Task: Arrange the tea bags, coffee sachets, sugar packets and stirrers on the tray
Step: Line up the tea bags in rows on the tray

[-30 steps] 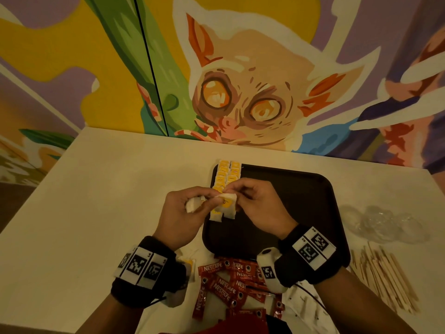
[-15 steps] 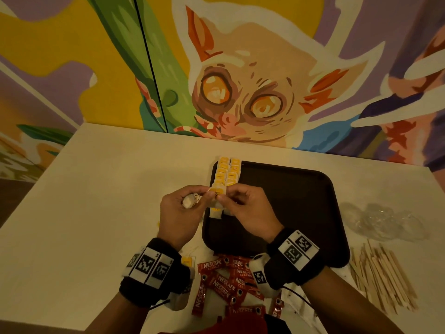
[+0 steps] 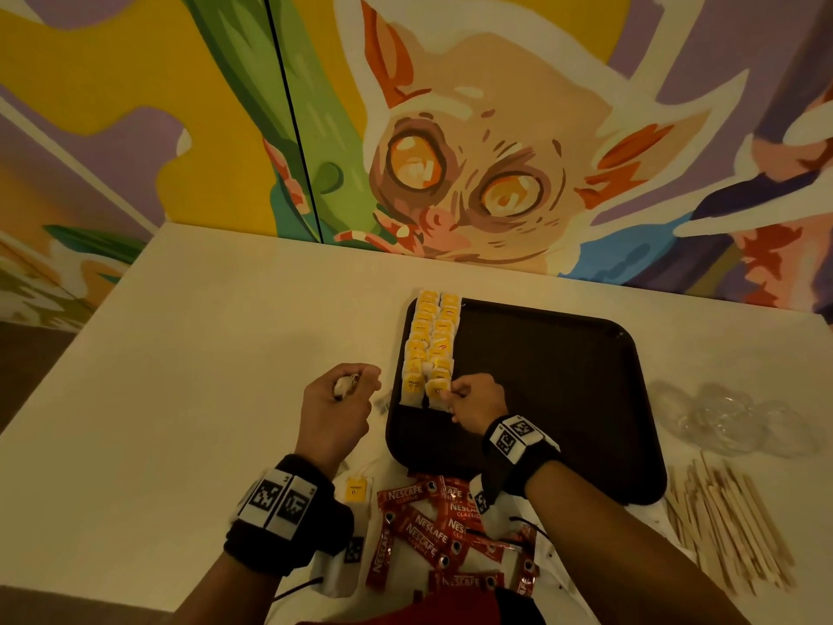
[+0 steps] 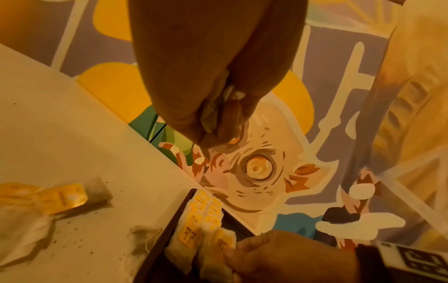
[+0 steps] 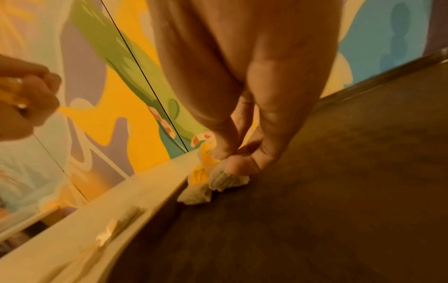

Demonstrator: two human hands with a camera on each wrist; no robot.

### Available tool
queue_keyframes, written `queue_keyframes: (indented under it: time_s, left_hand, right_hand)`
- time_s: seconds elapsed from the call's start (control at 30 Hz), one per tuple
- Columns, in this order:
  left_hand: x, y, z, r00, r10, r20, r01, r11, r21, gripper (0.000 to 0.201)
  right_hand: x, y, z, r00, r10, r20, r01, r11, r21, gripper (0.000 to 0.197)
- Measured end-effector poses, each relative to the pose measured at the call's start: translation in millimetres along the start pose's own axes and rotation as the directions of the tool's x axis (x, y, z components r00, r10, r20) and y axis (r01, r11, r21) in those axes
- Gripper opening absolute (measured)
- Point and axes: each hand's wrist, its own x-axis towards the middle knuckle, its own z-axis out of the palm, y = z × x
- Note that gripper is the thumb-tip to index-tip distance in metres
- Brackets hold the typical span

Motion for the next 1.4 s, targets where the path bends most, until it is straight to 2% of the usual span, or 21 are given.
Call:
queue_keyframes:
  time_s: [0.07, 0.17, 0.27, 0.33, 0.47, 0.57, 0.67, 0.77, 0.83, 0.9, 1.0, 1.13, 1.4]
  left_hand:
    - [0.0, -1.8, 0.9, 1.000, -0.020, 0.007, 0.020, 1.000, 0.009, 0.012]
    - [-0.3, -3.8, 4.0, 0.997, -0.077, 0.020, 0.077, 0.997, -0.027, 0.012]
    - [-3.1, -4.5, 7.5, 0.991, -0.122, 0.052, 0.126, 0.988, -0.085, 0.011]
    - [-3.4, -3.9, 8.7, 0.981, -0.178, 0.082, 0.189, 0.971, -0.147, 0.011]
    - [0.0, -0.2, 8.7, 0.921, -0.340, 0.191, 0.387, 0.855, -0.346, 0.020]
    - [0.8, 1.5, 6.8, 0.880, -0.381, 0.283, 0.472, 0.765, -0.438, 0.026]
    - [0.8, 1.6, 5.4, 0.873, -0.376, 0.310, 0.484, 0.750, -0.452, 0.028]
    - [0.8, 2.9, 6.0, 0.863, -0.374, 0.339, 0.496, 0.754, -0.432, 0.030]
    - [0.0, 3.7, 7.1, 0.850, -0.369, 0.375, 0.508, 0.761, -0.403, 0.035]
    - [-1.1, 4.8, 9.0, 0.835, -0.363, 0.415, 0.517, 0.776, -0.361, 0.042]
    - [-4.5, 8.0, 10.9, 0.806, -0.356, 0.472, 0.525, 0.799, -0.293, 0.045]
    - [-7.5, 9.4, 9.9, 0.786, -0.365, 0.499, 0.519, 0.828, -0.212, 0.043]
    - [-8.9, 9.4, 12.0, 0.828, -0.332, 0.453, 0.426, 0.897, -0.121, 0.033]
  right_hand:
    - [6.7, 2.5, 7.0, 1.000, 0.016, 0.009, -0.016, 0.999, -0.052, 0.013]
    - [11.5, 5.6, 15.1, 0.999, 0.032, -0.024, -0.034, 0.995, -0.088, 0.021]
    - [9.6, 4.7, 17.2, 0.996, 0.026, -0.085, -0.028, 0.999, -0.030, 0.014]
    - [6.9, 7.1, 18.0, 0.994, 0.034, -0.104, -0.035, 0.999, -0.001, 0.018]
    - [2.4, 9.3, 16.8, 0.992, 0.033, -0.122, -0.034, 0.999, -0.007, 0.027]
    - [-5.5, 1.8, 11.6, 0.988, -0.004, -0.157, -0.001, 1.000, -0.030, 0.033]
    - [-23.4, -14.0, 3.5, 0.973, -0.125, -0.192, 0.135, 0.990, 0.037, 0.023]
    - [-49.5, -33.4, -1.5, 0.955, -0.292, -0.060, 0.298, 0.934, 0.198, 0.007]
    - [-65.2, -40.5, -1.7, 0.919, -0.393, 0.024, 0.377, 0.896, 0.234, 0.006]
    - [-77.0, -42.9, 1.1, 0.894, -0.441, 0.073, 0.415, 0.880, 0.231, 0.011]
    - [-82.9, -41.4, 4.3, 0.881, -0.471, 0.039, 0.457, 0.870, 0.187, 0.020]
    - [-82.2, -38.2, 4.4, 0.894, -0.447, 0.000, 0.440, 0.880, 0.178, 0.022]
    - [-81.4, -37.3, -5.7, 0.912, -0.402, -0.082, 0.409, 0.875, 0.260, 0.005]
